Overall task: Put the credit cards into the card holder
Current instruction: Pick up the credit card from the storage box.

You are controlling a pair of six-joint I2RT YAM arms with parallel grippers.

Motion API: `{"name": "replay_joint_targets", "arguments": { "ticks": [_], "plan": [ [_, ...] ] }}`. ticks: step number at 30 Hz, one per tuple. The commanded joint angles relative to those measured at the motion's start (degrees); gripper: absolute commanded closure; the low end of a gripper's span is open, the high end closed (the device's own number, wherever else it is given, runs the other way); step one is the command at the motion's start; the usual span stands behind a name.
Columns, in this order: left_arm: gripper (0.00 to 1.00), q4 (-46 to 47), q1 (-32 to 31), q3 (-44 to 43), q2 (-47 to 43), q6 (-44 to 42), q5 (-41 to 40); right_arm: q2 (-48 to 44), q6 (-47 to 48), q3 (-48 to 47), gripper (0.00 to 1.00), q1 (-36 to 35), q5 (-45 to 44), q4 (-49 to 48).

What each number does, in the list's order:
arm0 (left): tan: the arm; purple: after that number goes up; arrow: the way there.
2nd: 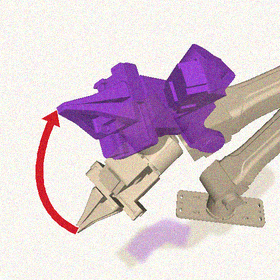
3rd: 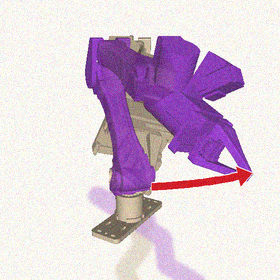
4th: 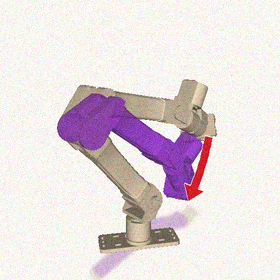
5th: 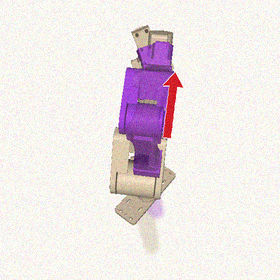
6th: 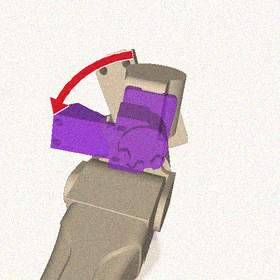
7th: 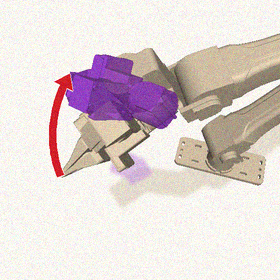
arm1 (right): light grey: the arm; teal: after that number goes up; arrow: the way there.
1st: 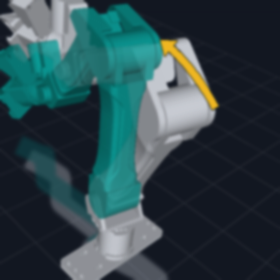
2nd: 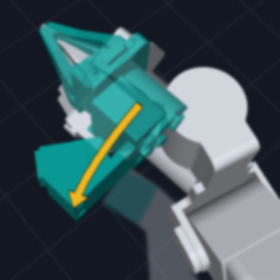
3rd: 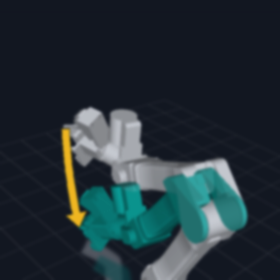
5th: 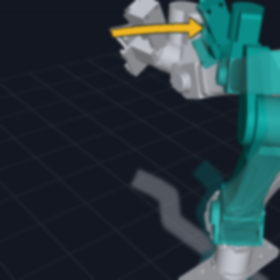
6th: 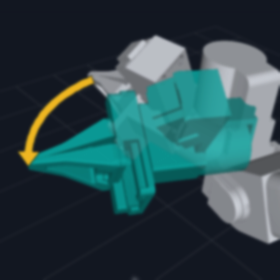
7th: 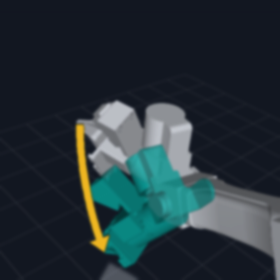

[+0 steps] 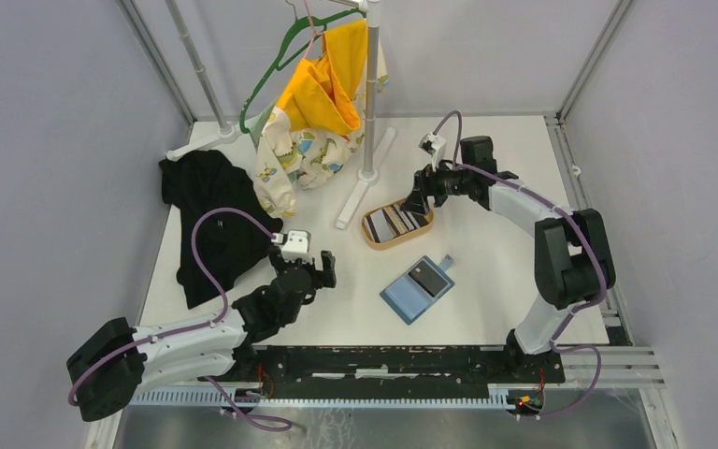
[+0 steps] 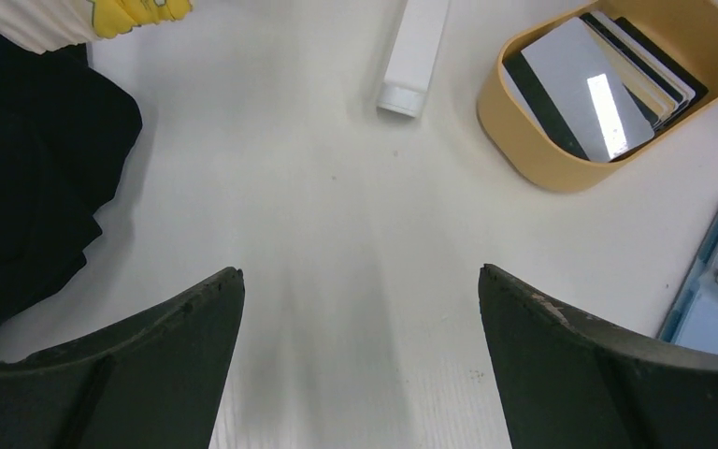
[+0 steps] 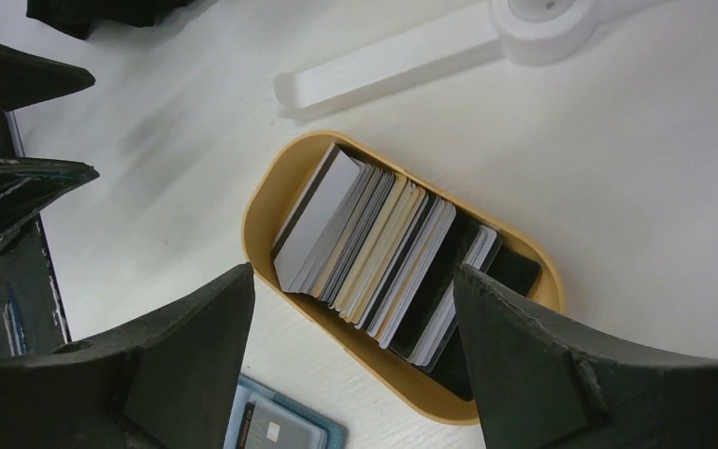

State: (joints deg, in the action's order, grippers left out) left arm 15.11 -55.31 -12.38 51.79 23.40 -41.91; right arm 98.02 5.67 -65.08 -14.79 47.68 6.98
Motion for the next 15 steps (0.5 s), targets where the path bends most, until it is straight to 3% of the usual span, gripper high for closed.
{"name": "replay_joint_targets", "arguments": {
  "ticks": [1,15],
  "plan": [
    [0.00,8.8,0.2,0.1,-0.9,-2.9,-2.1,2.7,-5.2,0.5,0.17,0.5,2.7,-2.9],
    [0.00,9.0,0.1,-2.8,5.3,-3.7,-1.3,11.1,-12.4,-2.2,0.22,0.6,-2.0,-1.2]
  ]
}}
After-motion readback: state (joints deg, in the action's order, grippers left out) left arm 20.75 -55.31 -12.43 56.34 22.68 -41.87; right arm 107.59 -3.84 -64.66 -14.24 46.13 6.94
